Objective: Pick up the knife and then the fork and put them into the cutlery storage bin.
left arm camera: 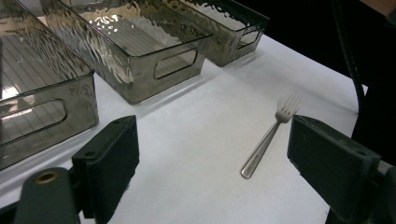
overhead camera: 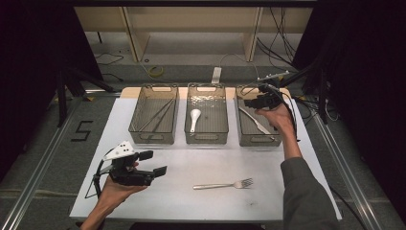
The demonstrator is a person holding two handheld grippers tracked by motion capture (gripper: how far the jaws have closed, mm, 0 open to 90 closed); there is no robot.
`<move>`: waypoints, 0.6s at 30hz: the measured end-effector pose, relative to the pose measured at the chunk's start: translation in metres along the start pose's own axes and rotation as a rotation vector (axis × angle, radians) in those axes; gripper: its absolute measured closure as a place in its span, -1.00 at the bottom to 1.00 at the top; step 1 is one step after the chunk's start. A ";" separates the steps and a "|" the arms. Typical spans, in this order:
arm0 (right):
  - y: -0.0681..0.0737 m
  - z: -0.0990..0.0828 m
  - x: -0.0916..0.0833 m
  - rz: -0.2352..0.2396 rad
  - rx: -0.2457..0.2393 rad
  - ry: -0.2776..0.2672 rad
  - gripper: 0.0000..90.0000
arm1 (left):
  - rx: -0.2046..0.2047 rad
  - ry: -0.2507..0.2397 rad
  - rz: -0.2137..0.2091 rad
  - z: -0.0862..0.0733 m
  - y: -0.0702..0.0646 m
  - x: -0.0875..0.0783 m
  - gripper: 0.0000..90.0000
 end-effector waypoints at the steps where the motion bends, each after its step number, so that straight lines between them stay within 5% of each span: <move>1: 0.004 0.000 -0.004 0.014 -0.007 -0.010 -0.17 | 0.000 -0.001 0.001 0.000 0.000 0.000 -0.64; 12: 0.061 -0.015 -0.041 0.159 -0.144 -0.036 -0.27 | 0.010 -0.013 0.011 0.001 0.001 -0.002 -0.64; 18: 0.098 -0.039 -0.049 0.234 -0.219 0.004 -0.29 | 0.011 -0.015 0.013 0.001 0.001 -0.002 -0.64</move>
Point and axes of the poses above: each handheld gripper's, and its own axes: x roughly forward along the jaws, z roughly out of its top, y roughly to its left, the point moved 4 cm from there along x, roughly forward along the jaws, and after that the axes turned 11 degrees about -x, right-handed, at the moved point
